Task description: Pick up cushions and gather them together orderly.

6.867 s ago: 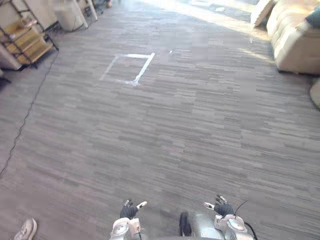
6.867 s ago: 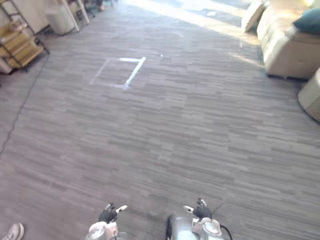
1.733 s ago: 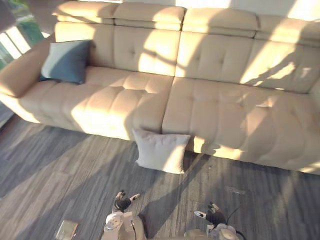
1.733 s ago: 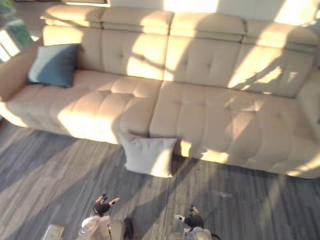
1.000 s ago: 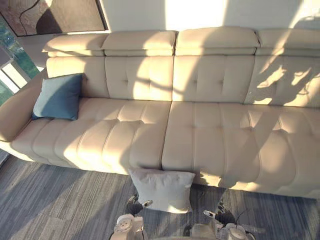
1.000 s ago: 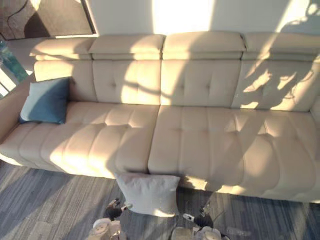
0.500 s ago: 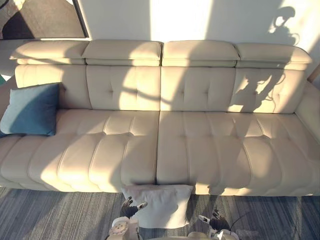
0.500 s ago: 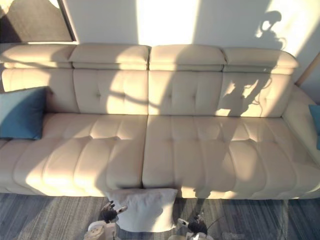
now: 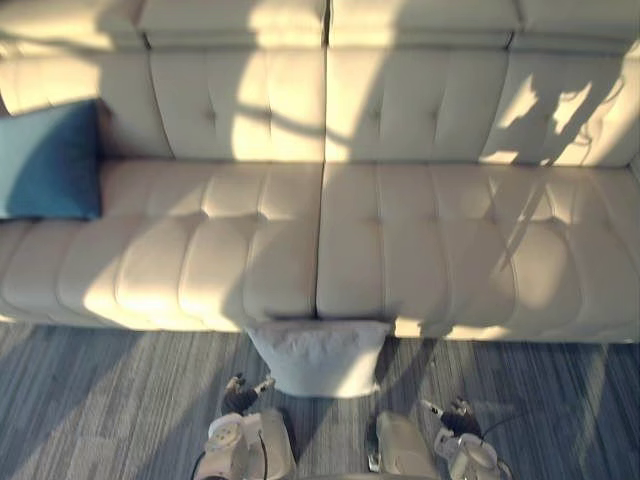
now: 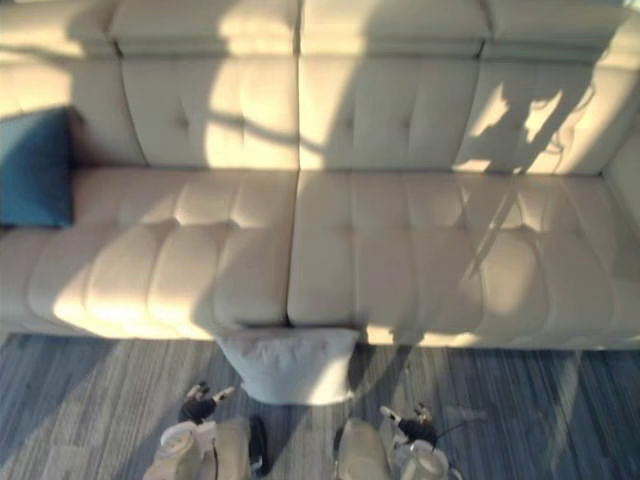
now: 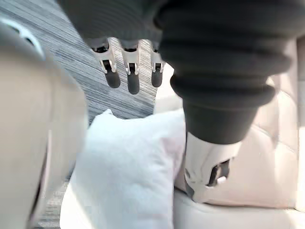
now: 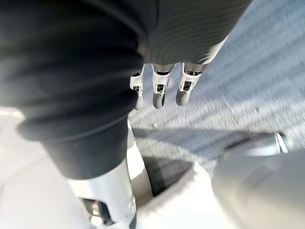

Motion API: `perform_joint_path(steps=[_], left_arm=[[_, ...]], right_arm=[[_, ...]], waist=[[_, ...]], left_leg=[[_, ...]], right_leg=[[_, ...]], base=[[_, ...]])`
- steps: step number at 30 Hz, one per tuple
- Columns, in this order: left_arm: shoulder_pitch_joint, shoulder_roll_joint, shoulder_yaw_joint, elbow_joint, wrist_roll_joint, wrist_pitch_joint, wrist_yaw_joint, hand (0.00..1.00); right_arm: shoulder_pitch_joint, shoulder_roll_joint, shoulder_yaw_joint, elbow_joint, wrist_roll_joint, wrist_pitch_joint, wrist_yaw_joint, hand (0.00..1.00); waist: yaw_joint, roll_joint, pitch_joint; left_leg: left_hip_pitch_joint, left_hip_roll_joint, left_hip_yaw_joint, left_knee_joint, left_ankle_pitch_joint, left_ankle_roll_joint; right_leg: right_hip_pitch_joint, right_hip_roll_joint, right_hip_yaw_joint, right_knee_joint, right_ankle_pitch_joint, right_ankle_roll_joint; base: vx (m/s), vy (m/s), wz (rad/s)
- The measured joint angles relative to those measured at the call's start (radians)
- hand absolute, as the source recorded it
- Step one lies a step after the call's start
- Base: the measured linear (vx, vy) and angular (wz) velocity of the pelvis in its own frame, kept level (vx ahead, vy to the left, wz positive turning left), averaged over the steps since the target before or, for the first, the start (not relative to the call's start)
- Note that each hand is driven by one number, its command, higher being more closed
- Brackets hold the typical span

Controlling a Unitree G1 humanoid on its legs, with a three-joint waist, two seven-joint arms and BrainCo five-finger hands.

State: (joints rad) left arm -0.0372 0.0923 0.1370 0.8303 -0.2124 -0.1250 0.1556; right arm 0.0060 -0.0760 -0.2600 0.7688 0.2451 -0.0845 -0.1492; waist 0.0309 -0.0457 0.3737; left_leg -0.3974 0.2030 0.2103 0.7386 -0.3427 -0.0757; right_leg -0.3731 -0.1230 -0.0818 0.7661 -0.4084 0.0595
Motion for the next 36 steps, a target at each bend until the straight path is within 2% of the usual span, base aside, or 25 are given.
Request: perform_joint_path(steps=[1,4,6,9,12,17,21,24,30,31,32,36], left_arm=[[-0.010,0.007,0.000,-0.011,-0.008,0.000,0.003,0.00],[-0.089,0.050,0.001,-0.055,-0.039,-0.024,0.029,0.00],[-0.154,0.075,0.003,-0.055,-0.049,-0.026,0.044,0.00],[-0.306,0.121,0.012,-0.079,-0.057,-0.039,0.059,0.00],[-0.407,0.149,0.040,-0.090,-0.067,-0.038,0.061,0.00],[-0.570,0.202,0.038,-0.094,-0.066,-0.038,0.065,0.00],[-0.696,0.217,-0.029,-0.113,-0.066,-0.045,0.064,0.00],[-0.762,0.215,-0.090,-0.115,-0.067,-0.053,0.067,0.00],[-0.841,0.203,-0.141,-0.142,-0.076,-0.066,0.101,0.00],[-0.857,0.197,-0.145,-0.149,-0.077,-0.066,0.113,0.00],[-0.859,0.191,-0.146,-0.153,-0.078,-0.066,0.121,1.00],[-0.874,0.150,-0.149,-0.171,-0.106,-0.067,0.156,1.00]], right_arm=[[-0.011,-0.007,0.001,-0.015,0.000,-0.003,-0.006,0.00],[-0.082,-0.053,0.035,-0.052,0.000,-0.017,-0.033,0.00],[-0.143,-0.064,0.039,-0.058,0.000,-0.020,-0.042,0.00],[-0.295,-0.095,0.069,-0.138,-0.001,-0.033,-0.053,0.00],[-0.414,-0.112,0.079,-0.165,0.000,-0.043,-0.067,0.00],[-0.587,-0.142,0.100,-0.164,0.000,-0.044,-0.088,0.00],[-0.706,-0.139,0.108,-0.159,0.022,-0.044,-0.091,0.00],[-0.774,-0.130,0.109,-0.133,0.040,-0.049,-0.097,0.00],[-0.887,-0.123,0.153,-0.087,0.041,-0.056,-0.106,0.00],[-0.928,-0.117,0.161,-0.063,0.041,-0.054,-0.108,1.00],[-0.947,-0.116,0.171,-0.049,0.041,-0.054,-0.109,1.00],[-0.985,-0.108,0.196,-0.034,0.040,-0.047,-0.133,1.00]], waist=[[0.002,-0.001,0.016],[0.004,-0.003,0.046],[0.005,-0.006,0.079],[0.005,-0.009,0.157],[0.003,-0.010,0.179],[-0.003,-0.011,0.189],[-0.007,-0.010,0.196],[-0.015,-0.010,0.196],[-0.020,-0.009,0.196],[-0.019,-0.009,0.197],[-0.019,-0.008,0.197],[-0.019,-0.008,0.197]], left_leg=[[-0.019,0.002,-0.003,0.021,-0.004,0.005],[-0.203,0.014,-0.031,0.149,-0.023,0.017],[-0.277,0.016,-0.039,0.201,-0.027,0.024],[-0.443,0.017,-0.064,0.292,-0.028,0.027],[-0.598,0.018,-0.083,0.349,-0.020,0.031],[-0.800,0.016,-0.096,0.410,0.001,0.036],[-0.930,0.008,-0.112,0.431,0.025,0.038],[-0.987,0.003,-0.116,0.436,0.037,0.039],[-1.064,-0.001,-0.130,0.430,0.058,0.037],[-1.075,-0.004,-0.130,0.422,0.064,0.034],[-1.076,-0.004,-0.132,0.418,0.066,0.032],[-1.075,-0.017,-0.133,0.390,0.084,0.029]], right_leg=[[-0.019,0.000,0.002,0.019,-0.006,0.000],[-0.187,-0.005,0.003,0.142,-0.027,-0.013],[-0.260,-0.012,0.004,0.200,-0.037,-0.021],[-0.421,-0.021,0.004,0.303,-0.051,-0.028],[-0.574,-0.027,0.001,0.375,-0.055,-0.034],[-0.776,-0.035,0.003,0.454,-0.054,-0.035],[-0.900,-0.041,-0.004,0.488,-0.049,-0.043],[-0.957,-0.051,-0.007,0.503,-0.047,-0.045],[-1.027,-0.051,-0.018,0.503,-0.035,-0.041],[-1.039,-0.052,-0.018,0.496,-0.029,-0.050],[-1.039,-0.051,-0.021,0.490,-0.025,-0.050],[-1.037,-0.058,-0.023,0.468,-0.013,-0.050]], base=[[-0.12,0.001,0.01],[-0.10,-0.011,0.12],[-0.07,-0.005,0.09],[-0.11,-0.020,0.12],[-0.10,-0.040,0.09],[-0.07,-0.046,0.07],[-0.07,-0.042,0.11],[-0.06,-0.021,0.09],[-0.05,-0.013,0.04],[-0.05,0.001,0.01],[-0.03,0.002,0.00],[-0.03,0.013,0.07]])
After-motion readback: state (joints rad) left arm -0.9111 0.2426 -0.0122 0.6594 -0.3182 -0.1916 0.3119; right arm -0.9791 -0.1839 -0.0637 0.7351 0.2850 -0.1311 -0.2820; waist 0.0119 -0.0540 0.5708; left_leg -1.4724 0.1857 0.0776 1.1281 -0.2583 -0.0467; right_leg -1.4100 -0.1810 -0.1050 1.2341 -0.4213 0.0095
